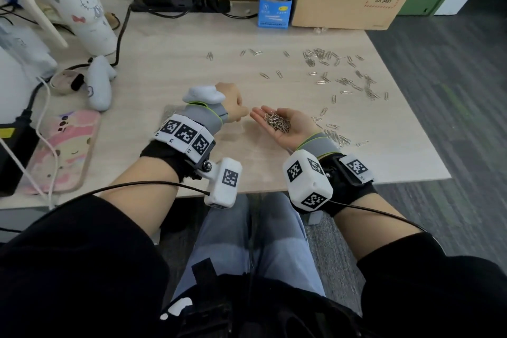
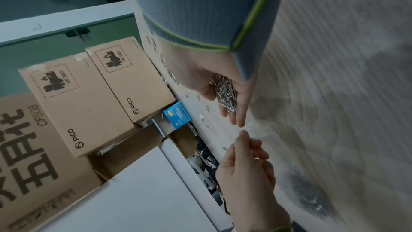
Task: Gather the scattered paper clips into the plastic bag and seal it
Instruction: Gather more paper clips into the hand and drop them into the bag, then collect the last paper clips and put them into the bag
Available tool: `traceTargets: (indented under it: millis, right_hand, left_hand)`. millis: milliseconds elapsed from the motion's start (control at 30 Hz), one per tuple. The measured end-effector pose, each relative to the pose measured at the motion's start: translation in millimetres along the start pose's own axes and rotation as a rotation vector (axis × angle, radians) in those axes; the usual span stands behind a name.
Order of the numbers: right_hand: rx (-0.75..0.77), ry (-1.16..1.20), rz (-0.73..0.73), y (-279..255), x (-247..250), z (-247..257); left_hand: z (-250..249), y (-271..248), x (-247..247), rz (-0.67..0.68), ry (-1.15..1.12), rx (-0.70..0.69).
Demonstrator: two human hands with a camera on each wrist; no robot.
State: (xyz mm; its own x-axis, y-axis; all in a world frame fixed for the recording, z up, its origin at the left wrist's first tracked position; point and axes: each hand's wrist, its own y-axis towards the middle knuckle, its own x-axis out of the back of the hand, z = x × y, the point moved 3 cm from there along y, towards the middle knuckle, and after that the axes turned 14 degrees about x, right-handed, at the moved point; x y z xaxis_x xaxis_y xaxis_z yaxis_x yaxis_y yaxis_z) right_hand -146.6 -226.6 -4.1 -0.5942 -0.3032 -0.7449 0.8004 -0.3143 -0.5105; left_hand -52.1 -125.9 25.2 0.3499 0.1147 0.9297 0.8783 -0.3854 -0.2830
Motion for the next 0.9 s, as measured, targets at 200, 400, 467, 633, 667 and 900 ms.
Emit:
traceTargets:
  millis: [200, 400, 467, 633, 667, 900]
  right_hand:
    - [-0.079, -0.141, 0.043, 1, -20, -15]
    - [-0.118, -0.144, 0.083, 6, -47, -20]
    - [-0.123, -0.186, 0.107, 5, -55, -19]
    - [-0.144, -0.337, 0.201, -1, -68, -14]
    - [-0.147, -0.353, 0.213, -2, -69, -14]
    - [-0.150, -0.518, 0.317, -6, -77, -11]
  left_hand:
    - [6, -2, 6, 0.026, -0.136, -0.097]
    - [17, -3, 17, 0.016, -0.314, -0.135]
    - [20, -3, 22, 0.005, -0.340, -0.131]
    - [25, -4, 31, -0.025, -0.348, -0.110]
    - [26, -4, 31, -0.030, -0.348, -0.106]
    - [29, -4, 31, -0.016, -0.372, -0.100]
